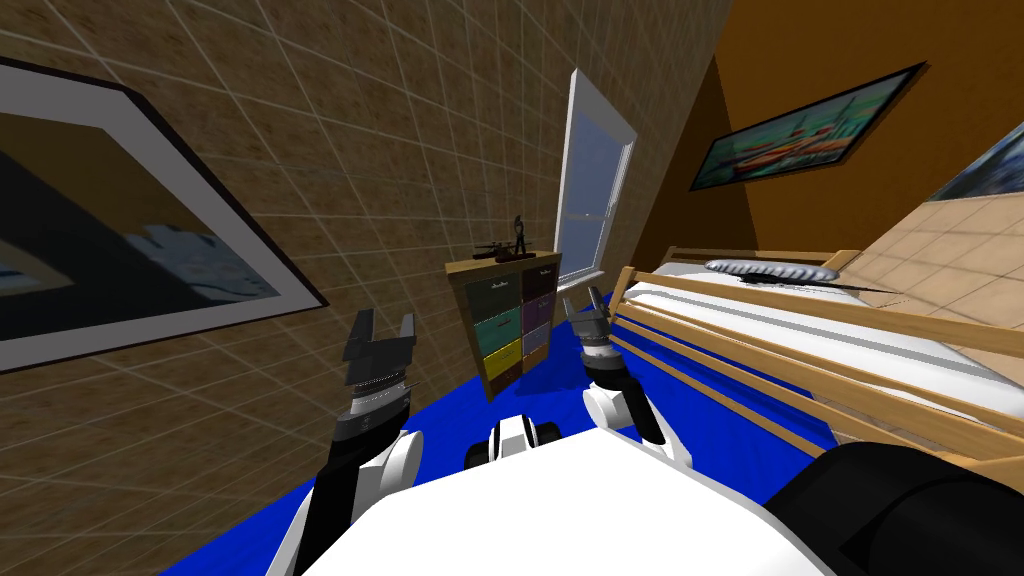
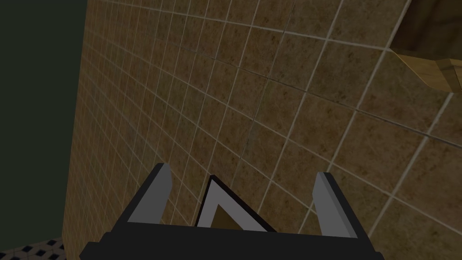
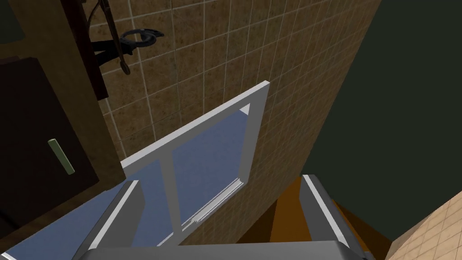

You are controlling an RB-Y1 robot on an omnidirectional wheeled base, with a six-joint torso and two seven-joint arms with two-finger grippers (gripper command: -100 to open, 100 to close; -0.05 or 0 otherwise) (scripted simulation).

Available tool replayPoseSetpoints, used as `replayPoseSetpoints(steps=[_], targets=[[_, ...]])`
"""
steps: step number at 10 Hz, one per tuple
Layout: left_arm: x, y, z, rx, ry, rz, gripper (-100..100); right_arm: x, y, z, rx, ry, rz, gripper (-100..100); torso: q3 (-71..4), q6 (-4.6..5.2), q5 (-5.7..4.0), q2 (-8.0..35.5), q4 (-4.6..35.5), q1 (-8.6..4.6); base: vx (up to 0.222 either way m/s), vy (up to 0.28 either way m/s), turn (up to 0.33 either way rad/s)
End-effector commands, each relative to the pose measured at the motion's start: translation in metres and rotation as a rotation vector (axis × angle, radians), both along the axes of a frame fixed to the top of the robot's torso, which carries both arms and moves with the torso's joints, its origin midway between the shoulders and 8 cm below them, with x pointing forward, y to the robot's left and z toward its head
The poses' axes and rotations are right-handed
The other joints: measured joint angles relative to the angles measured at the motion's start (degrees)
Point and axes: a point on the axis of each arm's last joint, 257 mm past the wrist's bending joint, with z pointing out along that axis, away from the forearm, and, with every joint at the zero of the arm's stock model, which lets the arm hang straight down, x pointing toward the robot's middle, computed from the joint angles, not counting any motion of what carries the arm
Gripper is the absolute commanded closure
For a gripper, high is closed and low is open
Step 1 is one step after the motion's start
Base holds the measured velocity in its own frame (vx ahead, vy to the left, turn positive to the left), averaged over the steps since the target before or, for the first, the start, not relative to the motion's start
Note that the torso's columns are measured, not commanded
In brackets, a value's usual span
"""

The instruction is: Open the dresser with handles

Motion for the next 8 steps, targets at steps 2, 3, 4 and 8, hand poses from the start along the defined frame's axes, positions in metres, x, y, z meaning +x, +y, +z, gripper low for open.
replayPoseSetpoints(steps=[2, 3, 4, 8], targets=[[0.0, 0.0, 0.0, 0.0, 0.0, 0.0, 0, 0.002, 0.005, -0.006, 0.064, 0.0, 0.087, -100, 0.0, 0.0, 0.0, 0.0, 0.0, 0.0, 0.016, 0.005, 0.023], [0.0, 0.0, 0.0, 0.0, 0.0, 0.0, 0, 0.005, 0.008, -0.011, 0.106, 0.0, 0.137, -100, 0.0, 0.01, 0.0, 0.0, 0.0, 0.0, 0.019, 0.009, 0.034], [0.0, 0.0, 0.0, 0.0, 0.0, 0.0, 0, 0.005, 0.008, -0.011, 0.117, 0.0, 0.147, -100, 0.0, 0.0, 0.0, 0.0, 0.0, 0.02, 0.016, 0.007, 0.019], [0.0, 0.0, 0.0, 0.0, 0.0, 0.0, 0, 0.01, 0.014, -0.022, 0.246, 0.001, 0.274, -100, 0.0, 0.0, 0.0, 0.0, 0.0, 0.0, 0.018, 0.008, 0.031]])
